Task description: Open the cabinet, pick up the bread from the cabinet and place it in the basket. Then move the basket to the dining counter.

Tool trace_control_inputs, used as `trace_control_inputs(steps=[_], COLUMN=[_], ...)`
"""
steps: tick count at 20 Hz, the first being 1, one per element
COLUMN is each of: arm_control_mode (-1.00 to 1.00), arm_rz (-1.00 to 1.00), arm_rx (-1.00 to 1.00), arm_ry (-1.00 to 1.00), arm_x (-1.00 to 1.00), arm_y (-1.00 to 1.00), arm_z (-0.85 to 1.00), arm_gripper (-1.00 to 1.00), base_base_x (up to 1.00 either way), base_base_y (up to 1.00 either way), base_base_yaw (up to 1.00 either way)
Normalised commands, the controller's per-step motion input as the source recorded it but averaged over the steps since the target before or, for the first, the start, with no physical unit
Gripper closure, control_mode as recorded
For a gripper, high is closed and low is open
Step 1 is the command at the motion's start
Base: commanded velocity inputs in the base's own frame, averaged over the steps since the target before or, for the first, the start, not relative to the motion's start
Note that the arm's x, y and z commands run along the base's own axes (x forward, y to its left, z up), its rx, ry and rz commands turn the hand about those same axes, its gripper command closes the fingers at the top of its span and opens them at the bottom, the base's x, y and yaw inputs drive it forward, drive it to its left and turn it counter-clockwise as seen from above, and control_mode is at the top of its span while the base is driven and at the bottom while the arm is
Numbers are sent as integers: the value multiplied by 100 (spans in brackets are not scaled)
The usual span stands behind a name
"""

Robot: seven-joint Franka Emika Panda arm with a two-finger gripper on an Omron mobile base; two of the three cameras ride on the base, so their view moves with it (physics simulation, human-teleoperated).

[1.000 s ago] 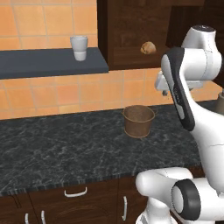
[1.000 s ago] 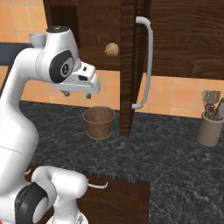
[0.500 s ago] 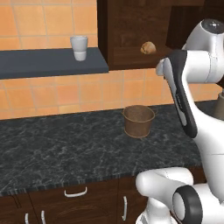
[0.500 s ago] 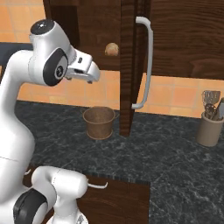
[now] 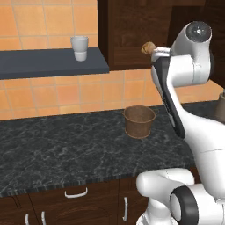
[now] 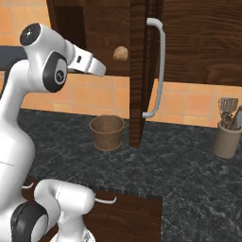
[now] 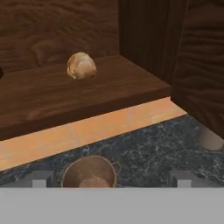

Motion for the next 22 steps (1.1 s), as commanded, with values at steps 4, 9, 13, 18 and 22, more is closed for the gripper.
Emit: trace_control_inputs(steps=[4, 9, 13, 18, 22], arm_control_mode=[-100, -100, -100, -100, -100], arm_rz=[0, 0, 2, 17, 15], arm_rx=[0, 0, 0, 1, 1], arm_ry=[10, 8, 0, 16, 22], arm_x=[88, 80, 89, 82, 66], arm_y=[0, -9, -13, -19, -32], arm_z=[24, 0, -8, 0, 0], arm_gripper=[-100, -100, -100, -100, -100], base_base_x=[0, 0, 0, 0, 0], base_base_y=[0, 0, 0, 0, 0], base_base_yaw=[0, 0, 0, 0, 0])
